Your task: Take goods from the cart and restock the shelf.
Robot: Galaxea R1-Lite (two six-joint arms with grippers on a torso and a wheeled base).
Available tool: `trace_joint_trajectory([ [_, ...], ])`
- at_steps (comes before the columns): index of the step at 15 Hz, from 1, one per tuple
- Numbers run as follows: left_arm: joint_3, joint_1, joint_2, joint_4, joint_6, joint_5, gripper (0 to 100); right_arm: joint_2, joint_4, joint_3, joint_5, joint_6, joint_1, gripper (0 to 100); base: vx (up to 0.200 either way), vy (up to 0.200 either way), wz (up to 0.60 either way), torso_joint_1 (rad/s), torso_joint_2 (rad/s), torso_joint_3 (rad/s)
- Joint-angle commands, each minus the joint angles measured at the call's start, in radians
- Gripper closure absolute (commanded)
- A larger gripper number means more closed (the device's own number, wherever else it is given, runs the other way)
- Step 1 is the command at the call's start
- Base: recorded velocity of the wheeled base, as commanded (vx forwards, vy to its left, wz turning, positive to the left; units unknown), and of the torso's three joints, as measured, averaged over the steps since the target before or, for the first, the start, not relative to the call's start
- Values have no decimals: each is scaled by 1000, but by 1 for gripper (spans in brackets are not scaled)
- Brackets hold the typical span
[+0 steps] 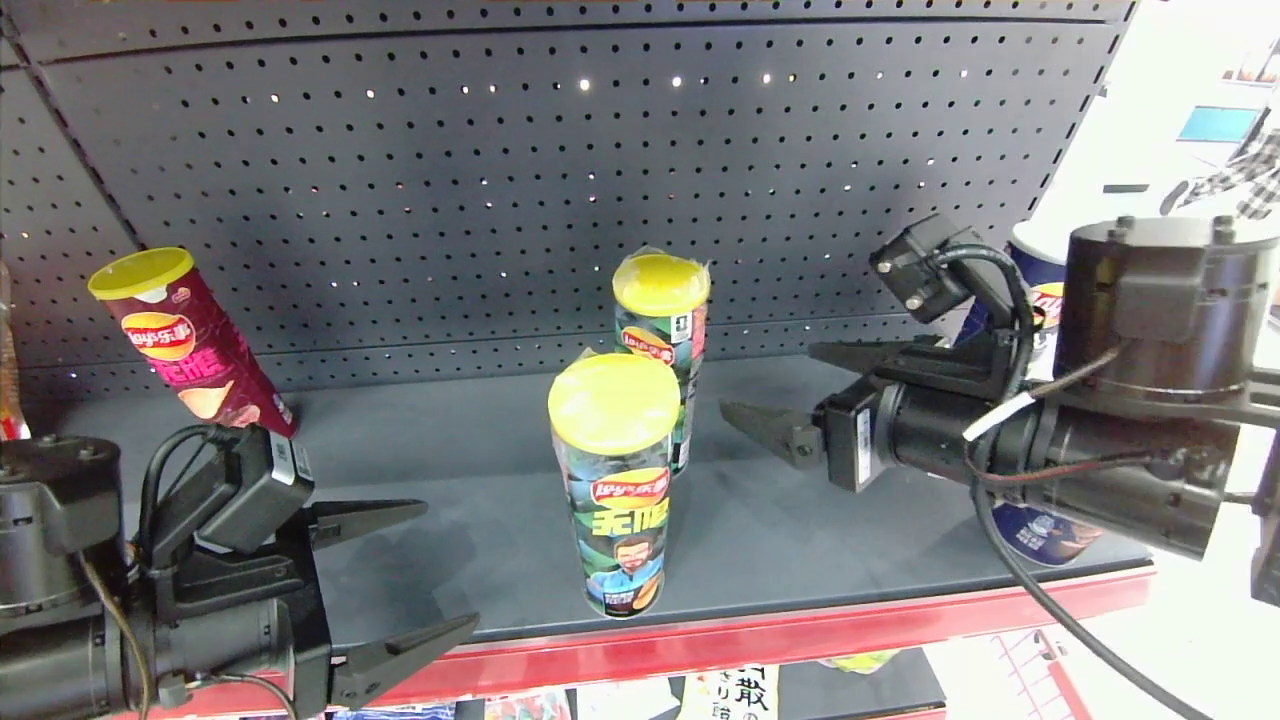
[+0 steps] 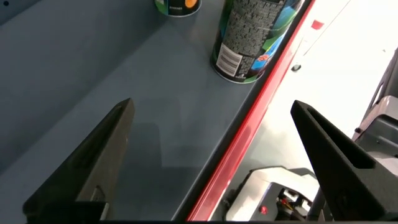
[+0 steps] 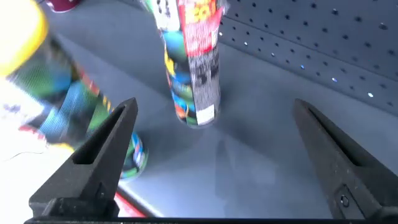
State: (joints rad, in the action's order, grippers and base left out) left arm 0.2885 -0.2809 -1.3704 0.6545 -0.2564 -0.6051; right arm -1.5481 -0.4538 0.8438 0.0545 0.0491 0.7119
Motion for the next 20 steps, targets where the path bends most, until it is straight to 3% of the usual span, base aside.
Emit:
trace_joint_trajectory([
  [1,0,0,-21,1,0,-1,0,85,0,-54,8,1,6,0,0,0,0,0,0,0],
  [10,12,0,-87,4,-3,16,0,244,-2,-184,10,5,4,0,0,0,0,0,0,0],
  [13,37,0,-133,4,-41,33,0,298,-2,-218,11,9,9,0,0,0,0,0,0,0],
  [20,93,-20,-208,2,-43,16,0,464,-2,-302,50,60,6,0,0,0,0,0,0,0],
])
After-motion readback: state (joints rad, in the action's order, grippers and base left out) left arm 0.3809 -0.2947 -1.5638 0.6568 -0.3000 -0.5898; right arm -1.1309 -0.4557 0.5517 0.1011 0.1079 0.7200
